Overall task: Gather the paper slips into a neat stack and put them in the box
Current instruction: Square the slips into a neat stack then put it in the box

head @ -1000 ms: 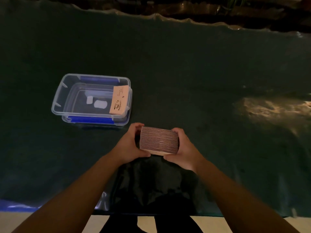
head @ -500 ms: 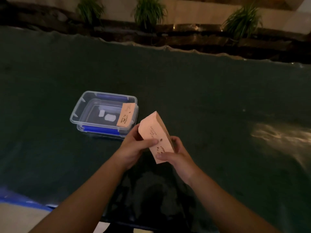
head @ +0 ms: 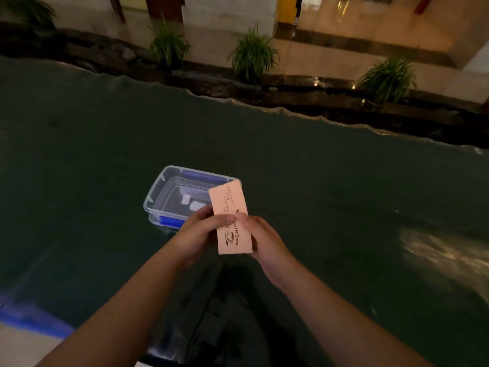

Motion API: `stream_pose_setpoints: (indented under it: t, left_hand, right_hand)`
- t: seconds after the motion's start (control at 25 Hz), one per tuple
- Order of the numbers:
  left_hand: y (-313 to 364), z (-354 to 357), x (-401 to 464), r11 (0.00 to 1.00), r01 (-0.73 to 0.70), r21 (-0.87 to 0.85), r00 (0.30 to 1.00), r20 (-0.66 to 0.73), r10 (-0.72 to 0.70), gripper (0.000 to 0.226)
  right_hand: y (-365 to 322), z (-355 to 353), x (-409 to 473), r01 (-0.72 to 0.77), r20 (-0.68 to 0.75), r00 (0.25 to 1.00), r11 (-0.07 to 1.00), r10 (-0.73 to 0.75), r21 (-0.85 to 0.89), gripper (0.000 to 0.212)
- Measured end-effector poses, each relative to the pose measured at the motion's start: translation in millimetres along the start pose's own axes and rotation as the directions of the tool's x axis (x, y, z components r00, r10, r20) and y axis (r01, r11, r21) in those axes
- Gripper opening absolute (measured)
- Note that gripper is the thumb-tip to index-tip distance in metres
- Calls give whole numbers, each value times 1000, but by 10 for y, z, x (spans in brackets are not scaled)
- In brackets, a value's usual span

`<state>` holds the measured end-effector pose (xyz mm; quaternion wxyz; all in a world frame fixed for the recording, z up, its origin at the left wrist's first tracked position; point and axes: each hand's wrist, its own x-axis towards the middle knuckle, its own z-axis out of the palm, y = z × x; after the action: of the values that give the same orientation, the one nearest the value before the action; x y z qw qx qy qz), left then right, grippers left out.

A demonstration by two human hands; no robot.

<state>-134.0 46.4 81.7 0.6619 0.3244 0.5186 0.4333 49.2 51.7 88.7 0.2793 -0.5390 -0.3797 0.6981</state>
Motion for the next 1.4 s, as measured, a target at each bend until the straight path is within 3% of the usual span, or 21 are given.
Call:
stream_pose_setpoints:
  t: [0.24,0.4,0.68,1.08,1.4]
  left_hand:
    - [448,-747,358,998,63,-1,996,63,-62,72]
    - [589,-1123,745,992,125,23,988,84,-127,55]
    - [470,-1350,1342,954,284,93,953,86,-292,44]
    - [223,-1232,1619,878,448,168,892,-24,-451,30]
    - [242,-1066,1695,844,459,278,886,-214,-412,27]
  right_hand:
    - [-424,696,550,62,-123,990,994,-74,-93,37]
    - [-540,974,906,46,-167,984,993,-63,-105,38]
    - [-409,1161,1481,-115,-267,962,968,52,-224,40]
    - [-16,1099,1964,-200,-416,908,818,-51,-539,31]
    - [25,1077,2078,-235,-457,888,808,-47,-540,27]
